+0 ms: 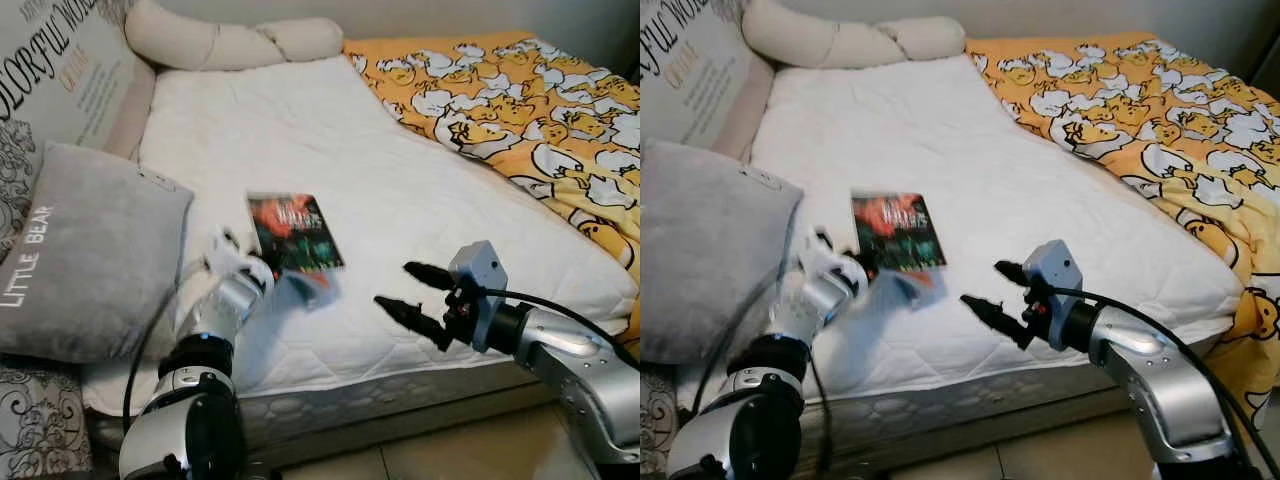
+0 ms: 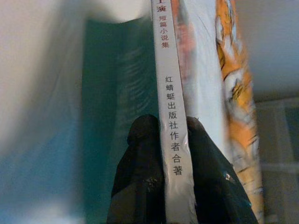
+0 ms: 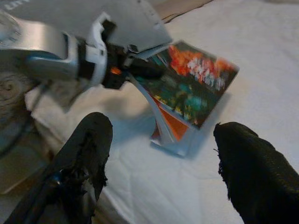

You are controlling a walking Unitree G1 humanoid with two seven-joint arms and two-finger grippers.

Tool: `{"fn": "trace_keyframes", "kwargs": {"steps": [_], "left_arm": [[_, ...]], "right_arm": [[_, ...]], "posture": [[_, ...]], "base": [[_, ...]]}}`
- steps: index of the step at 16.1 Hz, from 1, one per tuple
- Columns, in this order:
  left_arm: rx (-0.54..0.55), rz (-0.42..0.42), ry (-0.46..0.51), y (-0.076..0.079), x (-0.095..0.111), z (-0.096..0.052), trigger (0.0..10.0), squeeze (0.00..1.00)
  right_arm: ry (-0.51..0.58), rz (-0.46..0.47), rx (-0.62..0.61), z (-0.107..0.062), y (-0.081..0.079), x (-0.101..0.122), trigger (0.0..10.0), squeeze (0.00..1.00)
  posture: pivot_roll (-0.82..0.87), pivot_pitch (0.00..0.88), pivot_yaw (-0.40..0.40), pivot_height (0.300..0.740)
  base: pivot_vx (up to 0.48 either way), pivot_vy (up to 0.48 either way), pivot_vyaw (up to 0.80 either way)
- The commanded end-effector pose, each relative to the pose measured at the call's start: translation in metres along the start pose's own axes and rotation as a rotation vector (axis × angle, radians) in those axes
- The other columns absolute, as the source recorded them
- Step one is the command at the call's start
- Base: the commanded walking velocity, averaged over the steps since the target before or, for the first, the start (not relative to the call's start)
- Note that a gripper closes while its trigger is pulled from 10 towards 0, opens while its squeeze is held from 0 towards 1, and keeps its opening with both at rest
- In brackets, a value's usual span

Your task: Clean up the room

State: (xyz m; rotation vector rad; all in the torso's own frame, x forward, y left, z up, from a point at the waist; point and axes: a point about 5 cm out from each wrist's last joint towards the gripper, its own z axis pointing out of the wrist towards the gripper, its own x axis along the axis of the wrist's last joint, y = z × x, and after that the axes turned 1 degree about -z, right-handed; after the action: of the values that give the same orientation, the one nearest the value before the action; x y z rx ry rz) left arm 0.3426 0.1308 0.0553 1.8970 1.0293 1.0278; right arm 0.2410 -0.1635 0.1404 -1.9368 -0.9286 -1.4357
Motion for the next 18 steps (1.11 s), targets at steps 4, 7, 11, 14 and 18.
{"fn": "trace_keyframes", "kwargs": {"steps": [4,7,11,14,18], "left_arm": [[0.062,-0.06,0.033,-0.025,-0.001,-0.003,10.0,0.0],[0.112,0.056,0.112,-0.034,0.019,-0.006,10.0,0.0],[0.172,0.434,0.176,-0.044,0.06,-0.018,10.0,0.0],[0.277,0.546,0.172,-0.071,0.078,-0.034,10.0,0.0],[0.292,0.588,0.029,-0.078,0.052,-0.029,10.0,0.0]], "right_arm": [[-0.048,0.01,0.081,-0.009,-0.011,0.002,10.0,0.0],[-0.066,0.001,0.085,-0.012,-0.011,0.005,10.0,0.0],[-0.062,-0.014,0.074,-0.01,-0.009,0.009,10.0,0.0],[-0.058,-0.01,0.069,-0.011,-0.013,0.01,10.0,0.0],[-0.086,-0.012,0.078,-0.015,-0.017,0.005,10.0,0.0]], "posture": [[-0.15,0.0,-0.012,0.74],[-0.16,0.0,-0.025,0.74],[-0.16,0.0,-0.02,0.74],[-0.17,0.0,-0.003,0.74],[-0.19,0.0,-0.001,0.74]], "base": [[0.0,0.0,0.0],[0.0,0.0,0.0],[0.0,0.0,0.0],[0.0,0.0,0.0],[0.0,0.0,0.0]]}}
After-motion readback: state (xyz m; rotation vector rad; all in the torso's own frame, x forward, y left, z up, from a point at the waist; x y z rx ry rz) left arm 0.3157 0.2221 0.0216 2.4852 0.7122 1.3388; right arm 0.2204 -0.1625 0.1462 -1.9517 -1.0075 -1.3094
